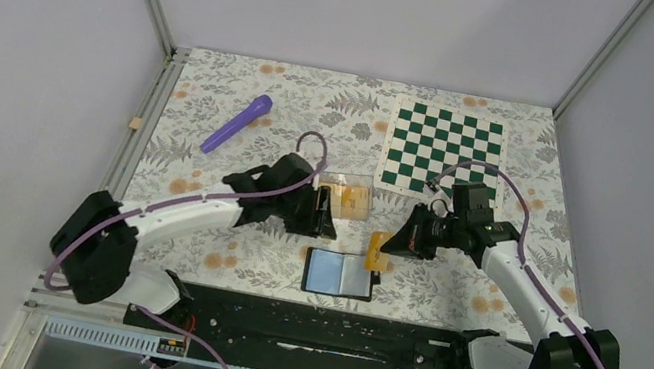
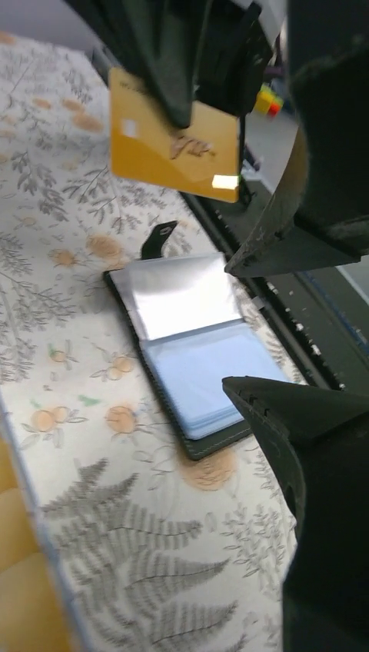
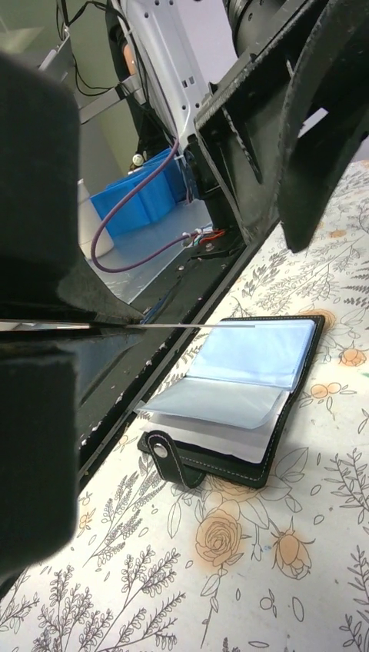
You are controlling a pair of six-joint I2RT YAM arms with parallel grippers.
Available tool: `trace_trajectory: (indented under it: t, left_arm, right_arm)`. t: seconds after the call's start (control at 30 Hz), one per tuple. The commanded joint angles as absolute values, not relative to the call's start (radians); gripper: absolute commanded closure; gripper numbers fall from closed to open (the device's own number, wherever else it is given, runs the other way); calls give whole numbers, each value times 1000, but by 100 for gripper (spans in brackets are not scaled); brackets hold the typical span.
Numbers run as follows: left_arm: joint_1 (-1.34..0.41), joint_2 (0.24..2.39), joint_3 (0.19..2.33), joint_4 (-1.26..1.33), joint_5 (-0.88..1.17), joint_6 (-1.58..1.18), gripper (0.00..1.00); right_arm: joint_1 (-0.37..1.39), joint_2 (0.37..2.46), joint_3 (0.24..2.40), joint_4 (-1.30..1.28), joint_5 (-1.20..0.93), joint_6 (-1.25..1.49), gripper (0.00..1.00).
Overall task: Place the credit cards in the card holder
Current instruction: Move the storage box to the center of the board, then insert the credit card into the card holder.
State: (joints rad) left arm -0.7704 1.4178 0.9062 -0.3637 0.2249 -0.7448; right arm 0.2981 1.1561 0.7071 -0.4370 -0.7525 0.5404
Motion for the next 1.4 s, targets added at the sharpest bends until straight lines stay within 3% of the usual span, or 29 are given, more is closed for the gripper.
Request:
trace_trajectory:
  t: [0.0,0.2,0.57,1.37]
  left_arm:
    - [-717,1314,739,-205,388,-894,49]
    - [-659,1286,582,-125,468,-977,49]
    - [-652,1419,579,-195,414,-941,55]
    - [-652,1490,602,-218,411,-910,78]
  right_arm:
    - [308,1194,738,-430,-756,504,100]
    - [378,1255,690,-291,-733,569,100]
    - [474,1382,570,50,-614,790,100]
    - [591,1541,654,11,-509,802,100]
